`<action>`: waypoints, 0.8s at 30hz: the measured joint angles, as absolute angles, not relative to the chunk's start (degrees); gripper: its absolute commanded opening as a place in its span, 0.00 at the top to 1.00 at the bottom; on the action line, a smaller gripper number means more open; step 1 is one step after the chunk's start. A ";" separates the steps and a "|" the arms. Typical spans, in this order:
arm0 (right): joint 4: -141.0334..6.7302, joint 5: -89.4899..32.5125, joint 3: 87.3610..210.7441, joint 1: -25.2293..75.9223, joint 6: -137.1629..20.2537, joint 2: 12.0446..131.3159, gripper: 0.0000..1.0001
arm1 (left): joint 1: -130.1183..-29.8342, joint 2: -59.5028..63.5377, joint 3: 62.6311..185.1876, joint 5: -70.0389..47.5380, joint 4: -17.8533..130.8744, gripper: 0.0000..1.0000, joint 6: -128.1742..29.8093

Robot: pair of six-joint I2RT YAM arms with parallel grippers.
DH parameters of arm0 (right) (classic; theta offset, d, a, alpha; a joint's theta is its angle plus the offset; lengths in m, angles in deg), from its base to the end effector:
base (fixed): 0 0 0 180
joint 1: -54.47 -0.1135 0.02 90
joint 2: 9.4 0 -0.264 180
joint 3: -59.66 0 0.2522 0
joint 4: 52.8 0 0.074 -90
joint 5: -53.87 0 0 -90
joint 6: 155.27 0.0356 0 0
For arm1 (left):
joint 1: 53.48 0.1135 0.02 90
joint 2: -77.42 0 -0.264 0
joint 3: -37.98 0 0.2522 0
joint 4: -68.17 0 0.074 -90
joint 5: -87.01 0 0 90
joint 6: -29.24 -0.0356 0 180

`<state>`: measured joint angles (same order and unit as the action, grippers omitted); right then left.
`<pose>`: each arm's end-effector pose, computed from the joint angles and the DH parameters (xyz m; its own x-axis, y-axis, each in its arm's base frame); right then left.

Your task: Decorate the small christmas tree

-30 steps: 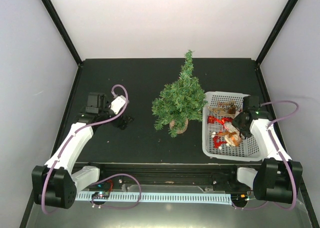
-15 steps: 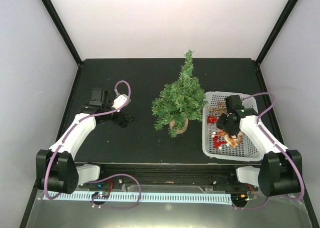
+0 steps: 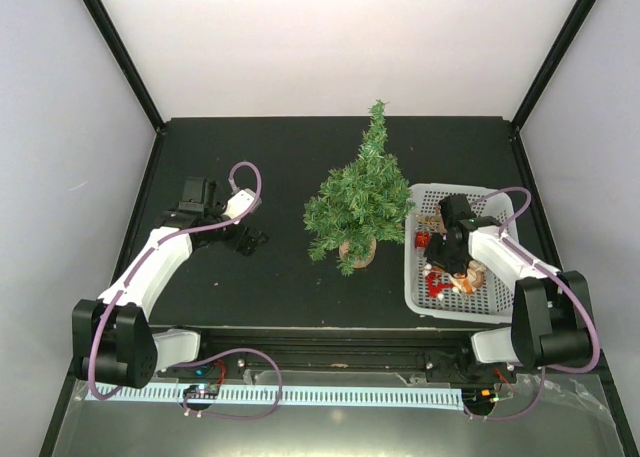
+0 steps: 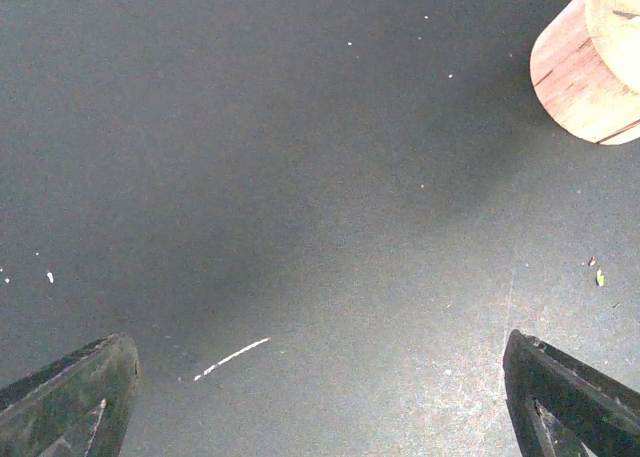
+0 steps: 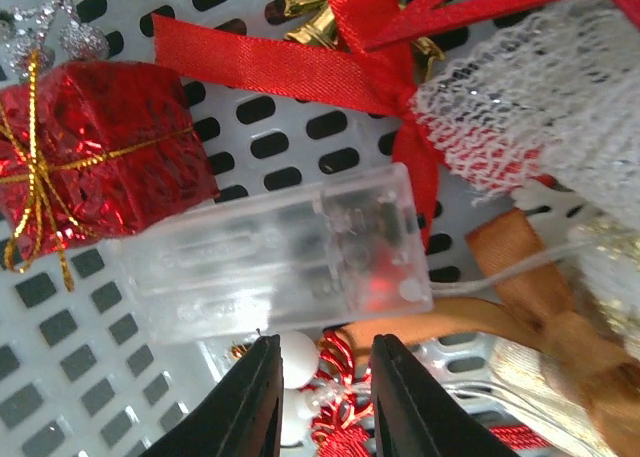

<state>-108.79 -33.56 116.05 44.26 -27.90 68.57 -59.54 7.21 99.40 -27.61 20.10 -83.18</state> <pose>0.2193 0.0411 0.1719 -0.8771 0.4581 -0.1445 0.4351 0.8851 0.1654 0.2351 -0.0399 0.2343 -0.6467 0.4173 -0.6384 0.6156 0.7797 -0.1140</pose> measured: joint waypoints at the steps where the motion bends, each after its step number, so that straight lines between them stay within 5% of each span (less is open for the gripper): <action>1: -108.29 -33.19 116.05 44.28 -27.90 69.12 0.75 | -59.54 7.23 99.40 -27.57 20.10 0.01 -83.18; 24: -102.67 -29.85 113.73 44.21 -28.36 71.74 0.75 | -59.54 7.30 99.40 -27.00 20.15 0.01 -83.18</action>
